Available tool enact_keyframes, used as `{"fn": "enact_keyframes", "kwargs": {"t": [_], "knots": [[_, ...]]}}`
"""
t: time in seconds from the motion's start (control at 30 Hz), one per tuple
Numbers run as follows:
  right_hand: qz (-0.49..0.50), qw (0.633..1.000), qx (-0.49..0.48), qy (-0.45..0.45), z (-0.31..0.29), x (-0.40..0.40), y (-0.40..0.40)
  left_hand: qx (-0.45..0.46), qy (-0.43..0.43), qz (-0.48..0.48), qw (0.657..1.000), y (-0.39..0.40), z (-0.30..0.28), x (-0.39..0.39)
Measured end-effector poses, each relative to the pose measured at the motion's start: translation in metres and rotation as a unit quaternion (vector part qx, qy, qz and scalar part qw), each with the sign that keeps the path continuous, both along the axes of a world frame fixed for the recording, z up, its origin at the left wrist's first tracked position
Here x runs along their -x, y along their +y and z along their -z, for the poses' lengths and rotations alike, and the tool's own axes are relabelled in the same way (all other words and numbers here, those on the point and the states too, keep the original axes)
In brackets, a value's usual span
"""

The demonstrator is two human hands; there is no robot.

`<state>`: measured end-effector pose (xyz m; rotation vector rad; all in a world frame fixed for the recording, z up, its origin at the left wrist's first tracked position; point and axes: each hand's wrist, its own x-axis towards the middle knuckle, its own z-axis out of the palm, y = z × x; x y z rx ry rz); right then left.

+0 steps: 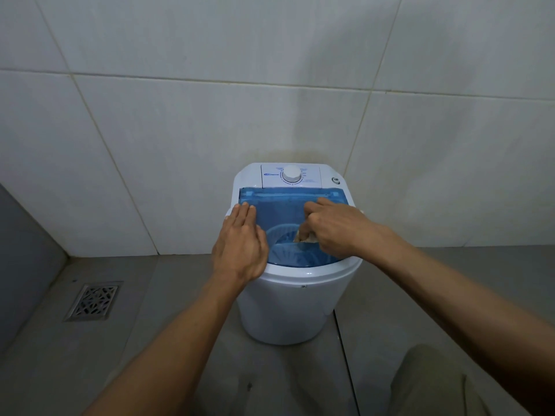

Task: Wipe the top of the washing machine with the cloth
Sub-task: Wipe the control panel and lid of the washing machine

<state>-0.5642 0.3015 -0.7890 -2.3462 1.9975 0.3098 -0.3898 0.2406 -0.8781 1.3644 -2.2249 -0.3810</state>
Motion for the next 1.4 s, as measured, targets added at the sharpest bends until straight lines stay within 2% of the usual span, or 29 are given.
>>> {"fn": "enact_keyframes", "kwargs": {"t": [0.13,0.4,0.63,0.9,1.13,1.4], "knots": [[0.022,1.000,0.002,0.001,-0.001,-0.007,-0.003,0.000,0.000,0.001,1.000,0.000,0.001,0.001],[0.023,0.995,0.038,-0.094,0.014,-0.011,-0.001,0.002,0.001,-0.002,1.000,0.000,0.002,0.001],[0.051,0.998,0.040,-0.028,0.009,-0.014,0.000,0.003,-0.006,-0.001,1.000,-0.002,0.003,0.001],[0.042,0.990,0.065,-0.120,0.020,-0.016,0.003,0.001,-0.006,-0.003,1.000,-0.001,0.002,0.001],[0.074,0.993,0.084,-0.030,0.020,-0.019,0.009,0.001,-0.001,-0.004,1.000,-0.002,0.004,0.001],[0.053,0.984,0.082,-0.147,0.027,-0.013,0.009,0.002,-0.002,-0.004,1.000,-0.001,0.001,0.000]]}}
